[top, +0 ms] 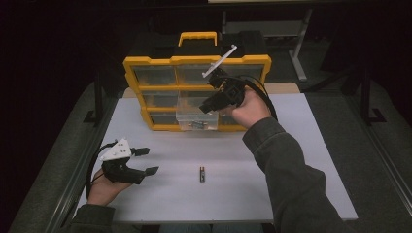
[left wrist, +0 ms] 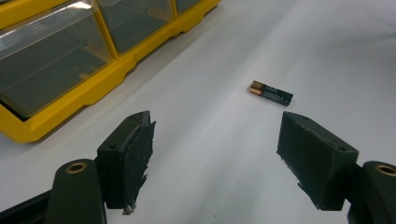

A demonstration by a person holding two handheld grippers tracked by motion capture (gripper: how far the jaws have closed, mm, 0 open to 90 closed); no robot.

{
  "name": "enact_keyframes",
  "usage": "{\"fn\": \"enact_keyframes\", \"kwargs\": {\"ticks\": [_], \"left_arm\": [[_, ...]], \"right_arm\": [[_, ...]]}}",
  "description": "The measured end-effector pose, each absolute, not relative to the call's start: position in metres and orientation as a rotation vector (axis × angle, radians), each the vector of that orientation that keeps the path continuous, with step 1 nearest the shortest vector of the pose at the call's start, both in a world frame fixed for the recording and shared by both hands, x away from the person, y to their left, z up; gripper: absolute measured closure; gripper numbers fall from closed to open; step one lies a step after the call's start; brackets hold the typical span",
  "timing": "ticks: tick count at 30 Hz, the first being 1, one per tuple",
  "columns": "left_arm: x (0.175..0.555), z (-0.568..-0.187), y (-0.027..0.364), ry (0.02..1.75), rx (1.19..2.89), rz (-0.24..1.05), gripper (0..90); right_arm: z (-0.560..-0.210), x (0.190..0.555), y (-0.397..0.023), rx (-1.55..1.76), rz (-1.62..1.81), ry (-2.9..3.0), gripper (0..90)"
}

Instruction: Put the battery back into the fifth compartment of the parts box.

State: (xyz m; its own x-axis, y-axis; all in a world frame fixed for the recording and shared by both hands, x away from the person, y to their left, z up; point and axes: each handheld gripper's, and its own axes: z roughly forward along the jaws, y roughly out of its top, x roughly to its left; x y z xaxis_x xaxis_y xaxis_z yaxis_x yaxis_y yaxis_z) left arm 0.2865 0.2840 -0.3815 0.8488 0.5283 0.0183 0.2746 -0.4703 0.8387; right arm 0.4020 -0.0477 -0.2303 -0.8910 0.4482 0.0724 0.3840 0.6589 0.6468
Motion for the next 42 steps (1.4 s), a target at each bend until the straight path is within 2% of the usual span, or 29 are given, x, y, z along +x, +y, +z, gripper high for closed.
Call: {"fn": "enact_keyframes", "kwargs": {"ticks": [8,20,33,42], "left_arm": [[0.287,-0.382,0.283,0.583,2.089,0.343,26.3],[0.286,-0.381,0.283,0.580,2.083,0.348,26.2],[0.286,-0.382,0.284,0.584,2.093,0.346,25.8],[0.286,-0.382,0.284,0.591,2.095,0.340,25.7]], "right_arm": [[-0.238,0.374,-0.055,0.681,1.074,2.784,66.9],[-0.273,0.341,-0.056,0.692,1.075,2.824,58.5],[-0.337,0.328,-0.046,0.870,0.997,2.868,47.0],[-0.373,0.326,-0.036,0.947,0.928,2.888,46.3]]}}
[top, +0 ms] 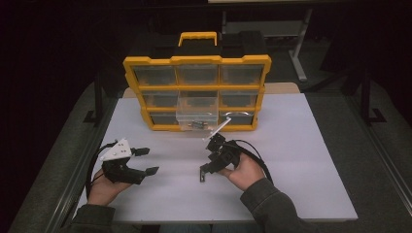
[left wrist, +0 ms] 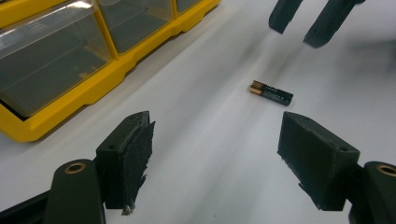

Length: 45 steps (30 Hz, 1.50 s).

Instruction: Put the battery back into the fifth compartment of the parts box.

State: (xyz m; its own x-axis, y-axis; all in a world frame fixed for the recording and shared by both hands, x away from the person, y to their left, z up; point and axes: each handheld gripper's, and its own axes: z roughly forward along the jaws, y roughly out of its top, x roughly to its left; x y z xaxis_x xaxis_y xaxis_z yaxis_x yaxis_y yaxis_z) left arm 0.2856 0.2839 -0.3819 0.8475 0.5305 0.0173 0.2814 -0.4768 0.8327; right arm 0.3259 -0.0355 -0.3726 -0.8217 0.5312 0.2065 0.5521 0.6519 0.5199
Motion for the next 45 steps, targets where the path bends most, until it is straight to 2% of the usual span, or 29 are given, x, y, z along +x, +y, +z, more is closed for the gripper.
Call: {"fn": "enact_keyframes", "kwargs": {"ticks": [12,19,30,35,45], "left_arm": [[0.285,-0.381,0.284,0.586,2.100,0.342,25.8],[0.286,-0.381,0.284,0.587,2.101,0.340,25.8],[0.286,-0.380,0.285,0.582,2.103,0.343,25.8],[0.285,-0.381,0.284,0.580,2.099,0.343,25.8],[0.285,-0.382,0.283,0.587,2.095,0.343,25.8]], "right_arm": [[-0.405,0.326,-0.018,-0.953,-0.834,-2.830,46.2],[-0.415,0.328,-0.009,-0.992,-0.805,-2.818,49.1],[-0.425,0.328,-0.006,-0.999,-0.729,-2.887,63.7],[-0.427,0.326,-0.008,-0.965,-0.754,-2.947,75.3],[-0.430,0.336,-0.021,-0.869,-0.829,-2.875,76.3]]}}
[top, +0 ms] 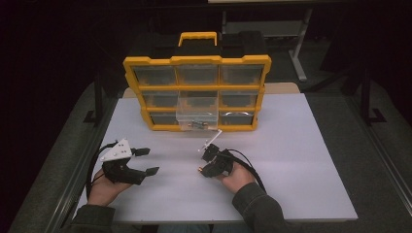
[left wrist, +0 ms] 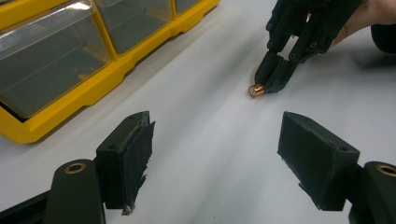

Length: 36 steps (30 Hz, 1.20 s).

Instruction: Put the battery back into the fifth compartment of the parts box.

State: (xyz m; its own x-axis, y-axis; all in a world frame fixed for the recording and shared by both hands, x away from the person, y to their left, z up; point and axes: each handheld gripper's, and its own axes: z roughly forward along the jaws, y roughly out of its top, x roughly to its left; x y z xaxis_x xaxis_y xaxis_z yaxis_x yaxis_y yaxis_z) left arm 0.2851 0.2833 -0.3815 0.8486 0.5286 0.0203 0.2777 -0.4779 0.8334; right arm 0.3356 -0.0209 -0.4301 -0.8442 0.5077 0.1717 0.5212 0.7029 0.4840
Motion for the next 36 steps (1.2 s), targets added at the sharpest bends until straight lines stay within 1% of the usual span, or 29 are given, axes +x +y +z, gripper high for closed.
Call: {"fn": "enact_keyframes", "kwargs": {"ticks": [6,13,14,36], "left_arm": [[0.286,-0.382,0.284,0.590,2.095,0.339,25.7],[0.286,-0.382,0.284,0.590,2.097,0.339,25.7],[0.285,-0.382,0.284,0.589,2.098,0.340,25.7],[0.287,-0.382,0.285,0.589,2.088,0.342,25.6]], "right_arm": [[-0.428,0.336,-0.024,-0.815,-0.847,-2.874,76.4],[-0.417,0.337,-0.033,-0.816,-0.872,-2.846,76.4],[-0.417,0.339,-0.034,-0.761,-0.915,-2.861,76.4],[-0.362,0.341,-0.063,-0.641,-1.052,-2.822,76.4]]}}
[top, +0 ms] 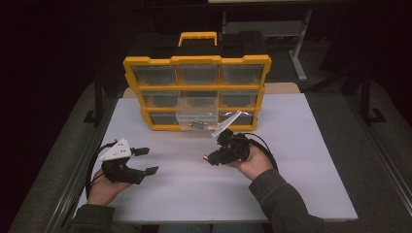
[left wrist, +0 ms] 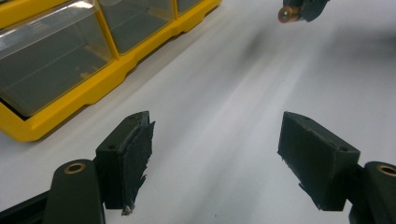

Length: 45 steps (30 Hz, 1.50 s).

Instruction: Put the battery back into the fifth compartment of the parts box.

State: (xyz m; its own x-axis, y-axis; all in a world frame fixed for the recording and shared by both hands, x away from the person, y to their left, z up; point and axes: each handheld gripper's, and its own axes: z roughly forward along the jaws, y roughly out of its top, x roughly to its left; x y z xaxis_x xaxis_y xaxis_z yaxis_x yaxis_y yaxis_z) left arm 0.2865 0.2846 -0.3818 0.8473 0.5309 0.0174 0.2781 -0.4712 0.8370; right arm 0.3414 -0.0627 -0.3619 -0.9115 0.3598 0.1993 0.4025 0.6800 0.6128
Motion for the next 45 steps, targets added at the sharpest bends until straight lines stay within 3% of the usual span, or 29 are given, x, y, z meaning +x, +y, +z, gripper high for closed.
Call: {"fn": "enact_keyframes", "kwargs": {"ticks": [23,45], "left_arm": [[0.287,-0.382,0.284,0.587,2.082,0.346,25.5],[0.287,-0.381,0.285,0.595,2.090,0.344,25.0]], "right_arm": [[-0.286,0.353,-0.068,-0.531,-1.134,-2.849,76.4],[-0.211,0.399,-0.047,-0.537,-1.179,-2.906,76.4]]}}
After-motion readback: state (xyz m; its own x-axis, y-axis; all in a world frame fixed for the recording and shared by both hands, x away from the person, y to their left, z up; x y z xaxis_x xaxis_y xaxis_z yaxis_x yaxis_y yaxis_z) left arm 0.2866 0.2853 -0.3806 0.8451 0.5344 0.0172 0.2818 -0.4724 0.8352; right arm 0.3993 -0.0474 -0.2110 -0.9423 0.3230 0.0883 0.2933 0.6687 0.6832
